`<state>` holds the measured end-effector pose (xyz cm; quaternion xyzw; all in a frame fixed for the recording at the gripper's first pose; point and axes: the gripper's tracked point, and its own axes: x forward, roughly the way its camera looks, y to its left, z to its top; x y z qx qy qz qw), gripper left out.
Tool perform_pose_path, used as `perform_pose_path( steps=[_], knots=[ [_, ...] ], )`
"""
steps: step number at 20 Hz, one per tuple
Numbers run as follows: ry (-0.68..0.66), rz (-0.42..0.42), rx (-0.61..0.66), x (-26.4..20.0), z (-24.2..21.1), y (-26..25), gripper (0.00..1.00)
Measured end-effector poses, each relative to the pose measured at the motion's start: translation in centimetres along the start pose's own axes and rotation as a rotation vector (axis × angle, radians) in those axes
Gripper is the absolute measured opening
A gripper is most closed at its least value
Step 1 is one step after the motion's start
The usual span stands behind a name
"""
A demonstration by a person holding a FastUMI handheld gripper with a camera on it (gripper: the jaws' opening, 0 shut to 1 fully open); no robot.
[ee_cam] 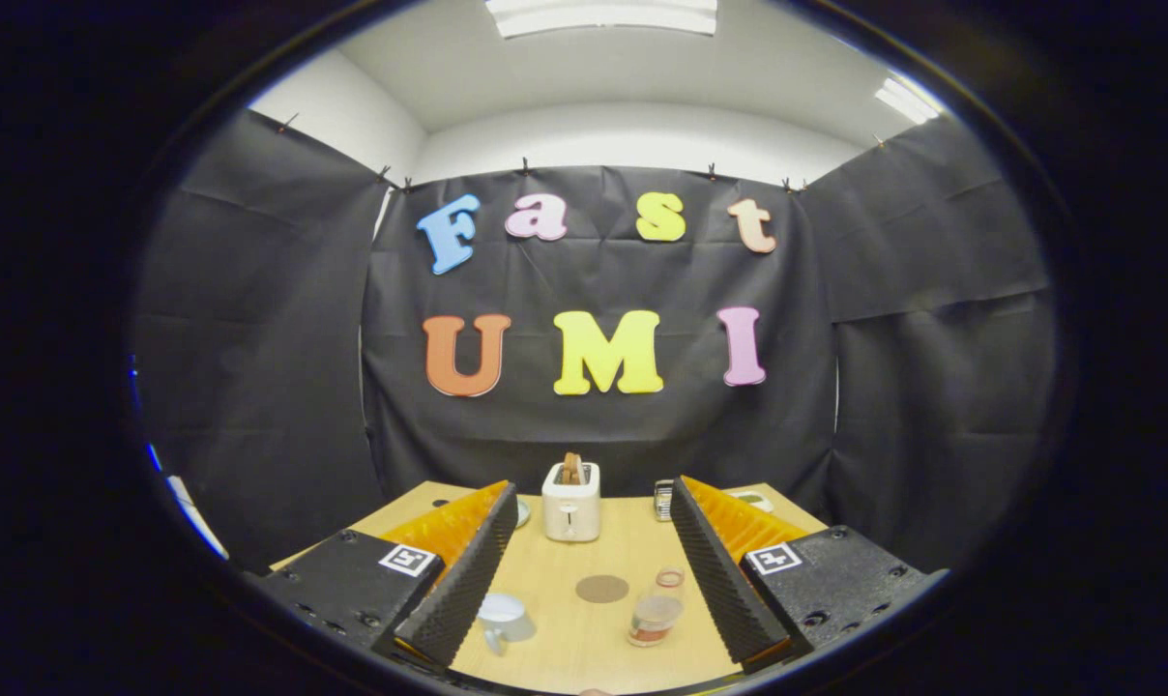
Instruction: Take the bottle from table, then pour the juice into the cup, finally place the bottle on the coaster
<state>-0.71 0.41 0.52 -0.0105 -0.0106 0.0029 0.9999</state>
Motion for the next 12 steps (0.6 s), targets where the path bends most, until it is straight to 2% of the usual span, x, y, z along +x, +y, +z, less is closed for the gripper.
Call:
perform_pose_path(
  steps=[7, 12],
  knots=[
    [-0.004, -0.021, -0.011, 0.2, -0.8, -0.7, 1.0],
    [0.036, -0.043, -0.026, 1.3, -3.5, -1.4, 1.0]
  ],
)
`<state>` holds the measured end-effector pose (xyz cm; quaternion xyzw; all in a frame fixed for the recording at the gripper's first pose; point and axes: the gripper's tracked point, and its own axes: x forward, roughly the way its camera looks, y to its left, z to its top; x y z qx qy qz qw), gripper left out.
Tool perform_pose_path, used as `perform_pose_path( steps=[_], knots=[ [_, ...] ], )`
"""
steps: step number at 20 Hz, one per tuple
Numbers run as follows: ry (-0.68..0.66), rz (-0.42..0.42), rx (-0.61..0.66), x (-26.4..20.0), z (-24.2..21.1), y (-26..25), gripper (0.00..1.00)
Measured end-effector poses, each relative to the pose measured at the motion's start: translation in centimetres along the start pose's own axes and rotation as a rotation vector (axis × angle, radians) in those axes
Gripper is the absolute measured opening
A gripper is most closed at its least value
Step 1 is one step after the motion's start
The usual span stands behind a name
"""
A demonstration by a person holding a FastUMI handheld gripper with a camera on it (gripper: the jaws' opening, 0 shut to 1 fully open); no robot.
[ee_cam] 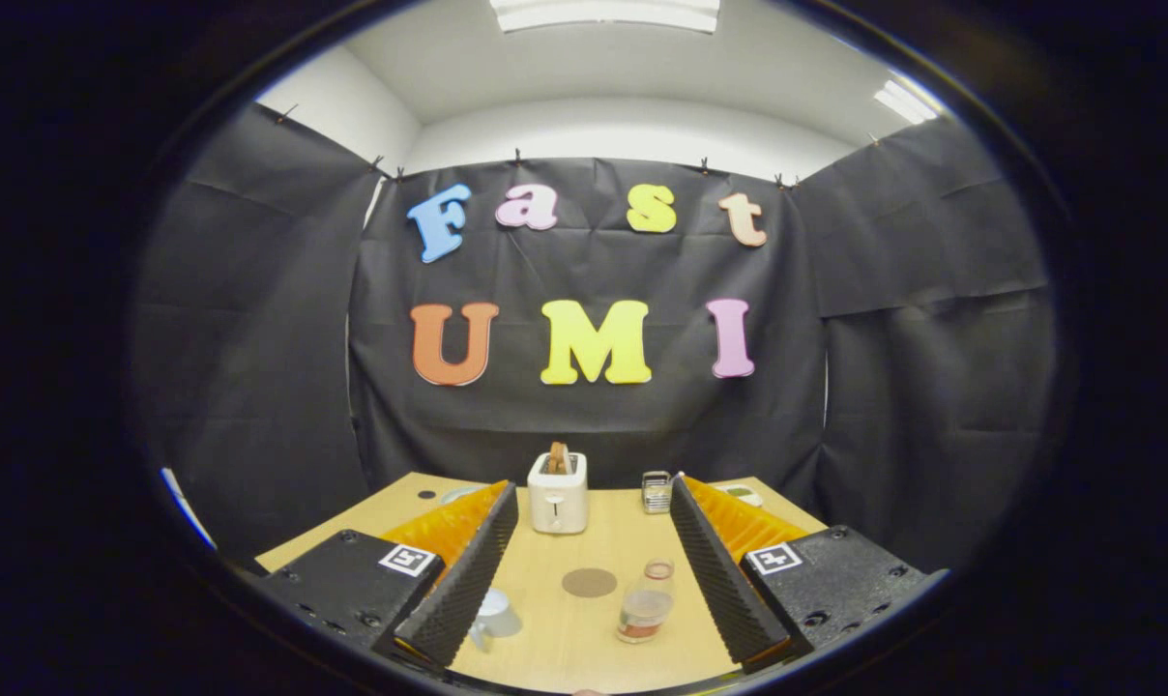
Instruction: Take the bottle from table, then pour the juice into the cup, finally place the bottle on the coaster
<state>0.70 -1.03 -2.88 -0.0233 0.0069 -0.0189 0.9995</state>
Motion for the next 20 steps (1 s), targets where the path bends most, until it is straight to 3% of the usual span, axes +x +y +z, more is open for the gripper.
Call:
perform_pose_path(
  steps=[20],
  knots=[
    [0.014, -0.058, 0.008, 4.4, -9.7, -4.3, 1.0]
  ],
)
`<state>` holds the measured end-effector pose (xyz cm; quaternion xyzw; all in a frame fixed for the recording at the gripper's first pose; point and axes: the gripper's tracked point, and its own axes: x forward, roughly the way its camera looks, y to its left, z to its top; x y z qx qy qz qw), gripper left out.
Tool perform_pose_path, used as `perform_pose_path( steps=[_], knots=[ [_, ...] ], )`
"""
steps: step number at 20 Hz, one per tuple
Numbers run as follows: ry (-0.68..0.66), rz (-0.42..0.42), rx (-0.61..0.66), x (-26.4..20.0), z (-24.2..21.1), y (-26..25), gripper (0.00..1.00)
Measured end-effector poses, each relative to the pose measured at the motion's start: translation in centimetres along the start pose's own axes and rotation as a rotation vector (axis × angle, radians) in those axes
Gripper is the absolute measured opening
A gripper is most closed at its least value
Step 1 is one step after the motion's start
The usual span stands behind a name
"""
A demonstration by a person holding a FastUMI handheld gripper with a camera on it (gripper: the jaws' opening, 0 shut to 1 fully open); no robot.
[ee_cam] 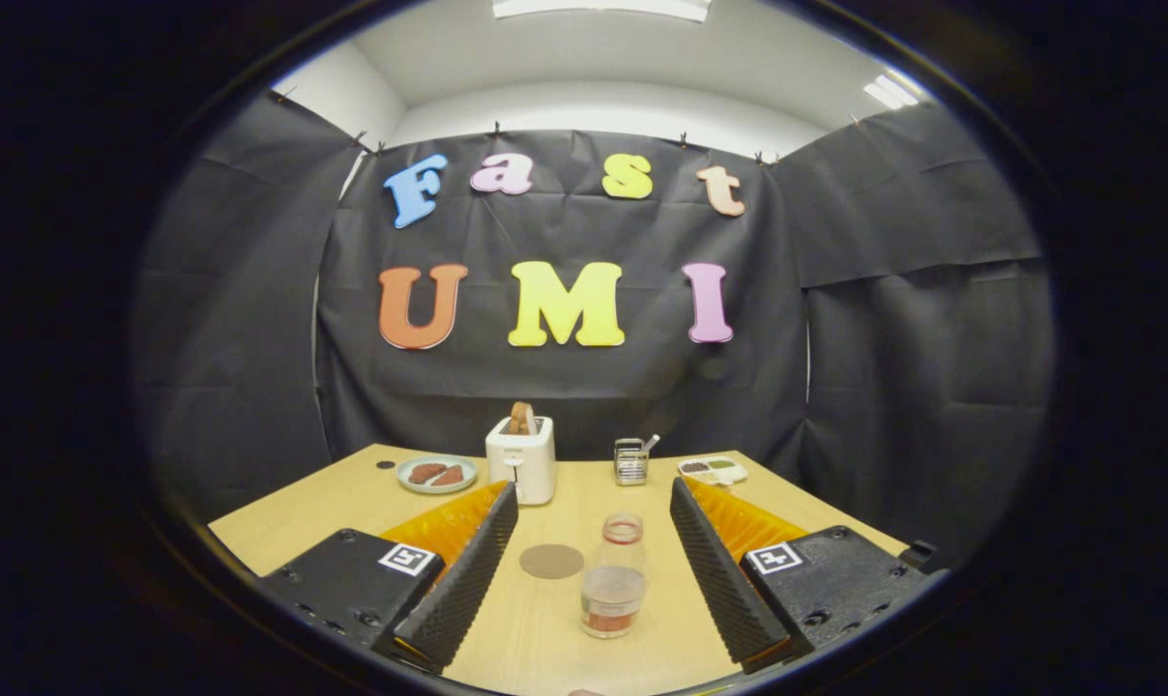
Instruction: Take the bottle from table, then pour the juice into the cup, finally place the bottle on the coaster
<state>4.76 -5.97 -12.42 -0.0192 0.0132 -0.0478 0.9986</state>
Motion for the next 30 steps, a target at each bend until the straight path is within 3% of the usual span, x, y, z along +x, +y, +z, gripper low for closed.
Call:
perform_pose_path(
  steps=[14, 30],
  knots=[
    [-0.044, 0.023, 0.005, 2.4, -7.4, -1.7, 1.0],
    [0.053, 0.002, -0.012, 8.4, -14.8, -3.1, 1.0]
  ],
)
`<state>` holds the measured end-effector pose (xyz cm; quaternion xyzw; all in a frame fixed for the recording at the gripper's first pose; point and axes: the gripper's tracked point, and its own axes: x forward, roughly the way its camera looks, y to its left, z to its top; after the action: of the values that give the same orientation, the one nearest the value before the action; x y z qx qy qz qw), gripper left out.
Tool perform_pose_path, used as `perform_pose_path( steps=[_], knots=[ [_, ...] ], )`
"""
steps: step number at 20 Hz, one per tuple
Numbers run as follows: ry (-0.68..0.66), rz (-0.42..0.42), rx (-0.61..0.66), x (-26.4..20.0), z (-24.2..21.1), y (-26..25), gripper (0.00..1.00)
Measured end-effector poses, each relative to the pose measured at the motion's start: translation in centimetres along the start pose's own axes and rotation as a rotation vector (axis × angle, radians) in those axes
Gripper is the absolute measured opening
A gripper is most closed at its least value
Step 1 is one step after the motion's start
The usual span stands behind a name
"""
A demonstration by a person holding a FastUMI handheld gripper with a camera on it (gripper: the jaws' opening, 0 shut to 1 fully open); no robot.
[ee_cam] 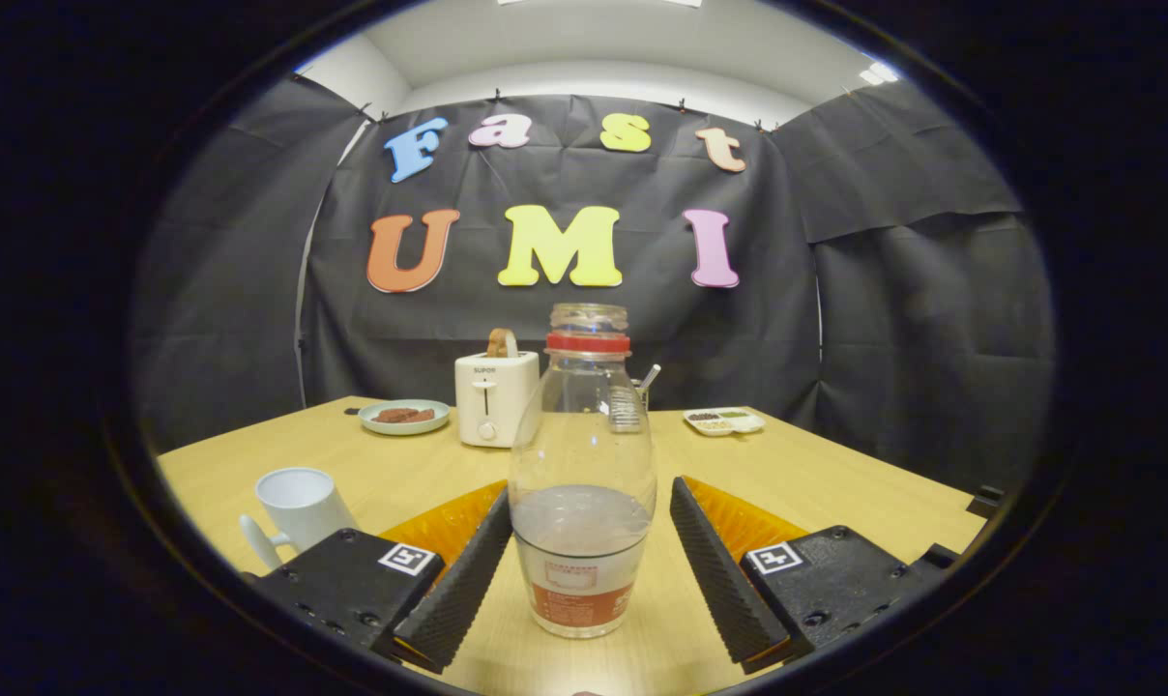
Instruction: Take the bottle from table, then pour the juice into the cup, finally place the bottle on the coaster
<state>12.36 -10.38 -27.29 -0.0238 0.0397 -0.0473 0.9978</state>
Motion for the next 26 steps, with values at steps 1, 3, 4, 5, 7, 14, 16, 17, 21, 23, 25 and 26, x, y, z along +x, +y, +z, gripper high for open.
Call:
perform_pose_path(
  steps=[1, 3, 4, 5, 7, 14, 16, 17, 21, 23, 25, 26],
  knots=[
    [0.009, 0.006, 0.002, 0.4, 0.0, 0.0, 1.0],
    [0.016, 0.014, 0.003, 1.1, 0.0, -0.1, 1.0],
    [0.019, 0.02, -0.002, 1.5, 0.0, 0.0, 1.0],
    [0.023, 0.023, -0.009, 1.9, -0.2, 0.0, 0.99],
    [0.042, 0.052, -0.032, 2.2, -0.8, 0.7, 0.95],
    [0.021, 0.07, -0.204, -0.2, 0.8, 1.0, 0.82],
    [0.007, 0.064, -0.245, -1.2, 2.0, 0.7, 0.82],
    [-0.001, 0.056, -0.268, -1.6, 2.7, 0.4, 0.82],
    [-0.033, -0.004, -0.348, -2.9, 5.2, -1.0, 0.82],
    [-0.035, -0.013, -0.381, -3.6, 5.8, -0.9, 0.82],
    [-0.018, -0.014, -0.391, -4.0, 6.0, -0.9, 0.81],
    [-0.01, -0.012, -0.406, -4.1, 6.0, -0.7, 0.81]
  ],
)
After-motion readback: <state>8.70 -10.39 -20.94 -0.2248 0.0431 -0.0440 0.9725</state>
